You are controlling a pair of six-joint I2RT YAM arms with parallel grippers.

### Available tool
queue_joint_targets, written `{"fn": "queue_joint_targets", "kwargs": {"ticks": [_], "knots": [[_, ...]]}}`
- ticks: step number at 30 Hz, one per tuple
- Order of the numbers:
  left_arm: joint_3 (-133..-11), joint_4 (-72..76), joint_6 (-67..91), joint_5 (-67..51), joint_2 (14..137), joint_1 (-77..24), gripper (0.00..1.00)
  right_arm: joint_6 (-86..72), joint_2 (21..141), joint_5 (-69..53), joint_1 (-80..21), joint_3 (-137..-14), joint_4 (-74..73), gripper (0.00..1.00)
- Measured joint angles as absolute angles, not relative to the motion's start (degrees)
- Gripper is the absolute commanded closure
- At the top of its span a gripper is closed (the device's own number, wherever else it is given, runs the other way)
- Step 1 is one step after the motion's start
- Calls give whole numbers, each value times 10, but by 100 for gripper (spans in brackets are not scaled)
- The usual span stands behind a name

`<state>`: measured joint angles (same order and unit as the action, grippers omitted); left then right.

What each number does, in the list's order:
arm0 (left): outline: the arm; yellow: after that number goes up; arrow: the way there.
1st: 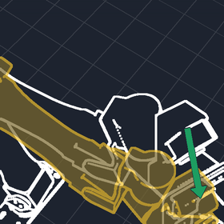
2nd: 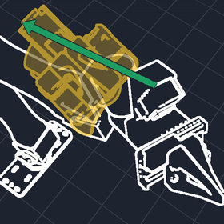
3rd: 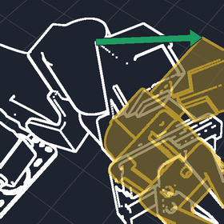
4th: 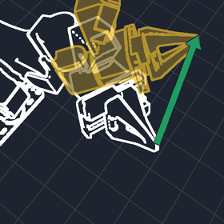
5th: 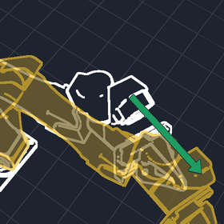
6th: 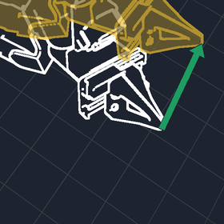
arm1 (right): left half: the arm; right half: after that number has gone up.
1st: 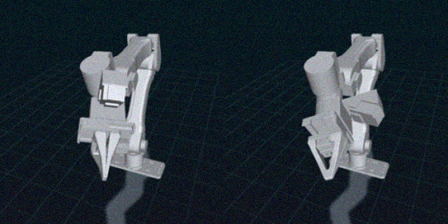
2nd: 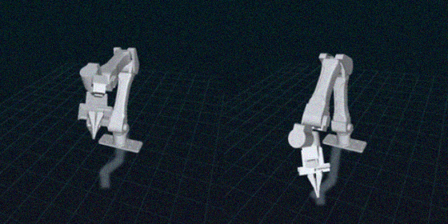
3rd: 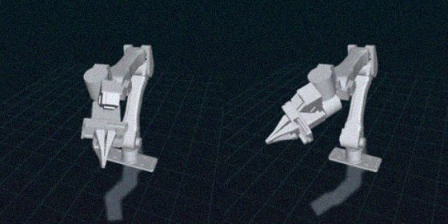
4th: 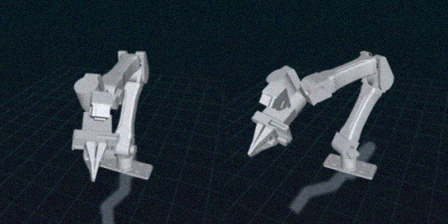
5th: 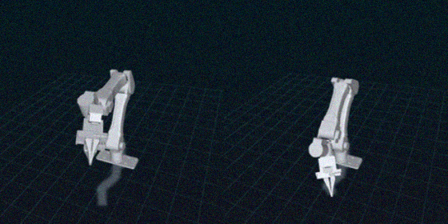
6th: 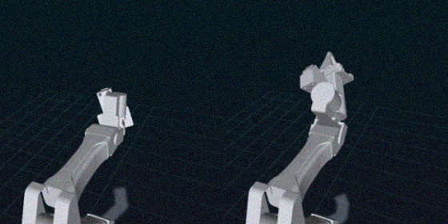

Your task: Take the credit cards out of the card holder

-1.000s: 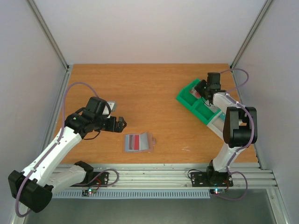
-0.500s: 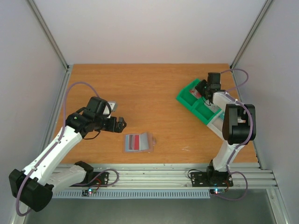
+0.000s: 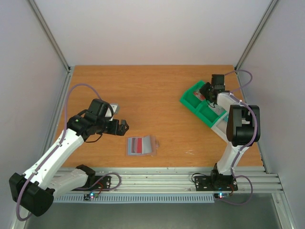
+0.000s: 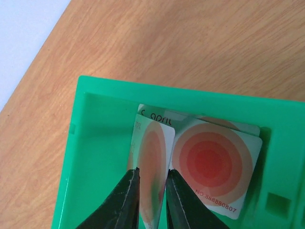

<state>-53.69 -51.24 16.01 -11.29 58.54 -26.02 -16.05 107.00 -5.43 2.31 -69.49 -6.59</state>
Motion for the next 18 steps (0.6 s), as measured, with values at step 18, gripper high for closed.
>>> {"fn": "queue_joint_targets", "kwargs": {"ticks": [18], "knots": [[-537, -515, 181, -112, 586, -260, 1, -145, 1065, -6, 23, -787, -221, 69]]}}
